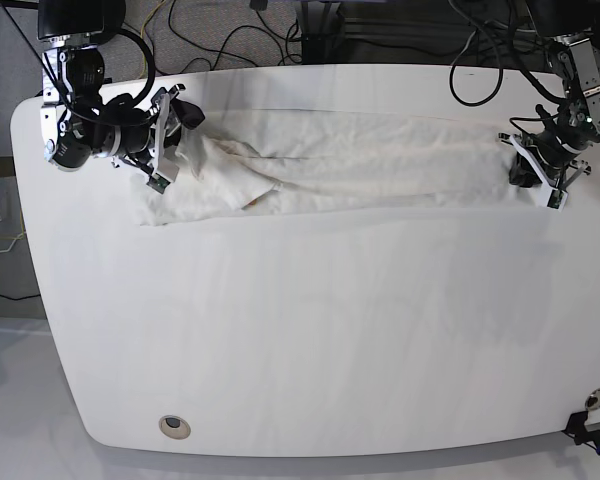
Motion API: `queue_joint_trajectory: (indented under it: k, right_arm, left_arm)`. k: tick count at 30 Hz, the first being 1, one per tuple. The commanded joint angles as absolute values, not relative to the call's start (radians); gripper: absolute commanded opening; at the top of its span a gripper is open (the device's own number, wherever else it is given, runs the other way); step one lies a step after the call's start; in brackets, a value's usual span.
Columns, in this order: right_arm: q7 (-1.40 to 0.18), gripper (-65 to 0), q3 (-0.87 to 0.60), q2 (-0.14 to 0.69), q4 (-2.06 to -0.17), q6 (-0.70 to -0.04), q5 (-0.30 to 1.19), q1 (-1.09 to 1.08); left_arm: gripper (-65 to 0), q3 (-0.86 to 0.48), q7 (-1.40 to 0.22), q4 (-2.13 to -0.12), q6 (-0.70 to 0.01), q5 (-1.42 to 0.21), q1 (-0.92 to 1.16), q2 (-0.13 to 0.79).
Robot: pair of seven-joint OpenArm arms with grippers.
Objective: Fold the T-shirt properly
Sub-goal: 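Fold the right-held strip end over onto the strip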
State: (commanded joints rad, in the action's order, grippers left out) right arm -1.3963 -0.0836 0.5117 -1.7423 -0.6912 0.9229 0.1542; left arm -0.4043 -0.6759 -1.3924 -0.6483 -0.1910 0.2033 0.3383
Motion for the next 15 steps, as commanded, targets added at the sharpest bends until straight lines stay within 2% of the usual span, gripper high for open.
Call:
queue_joint_trajectory:
  k: [12, 15]
  right_arm:
    - [-1.396, -39.9, -0.059, 0.532, -1.799, -0.691, 0.924, 0.104]
    - [-1.396, -39.9, -0.101, 0.527, -1.799, -0.691, 0.977, 0.074]
  left_arm:
    - [-56.2, -0.403, -0.676, -1.391, -0.648, -0.189, 0.202, 0.337]
    - [-56.2, -0.403, -0.676, -1.391, -0.647, -0.189, 0.202, 0.335]
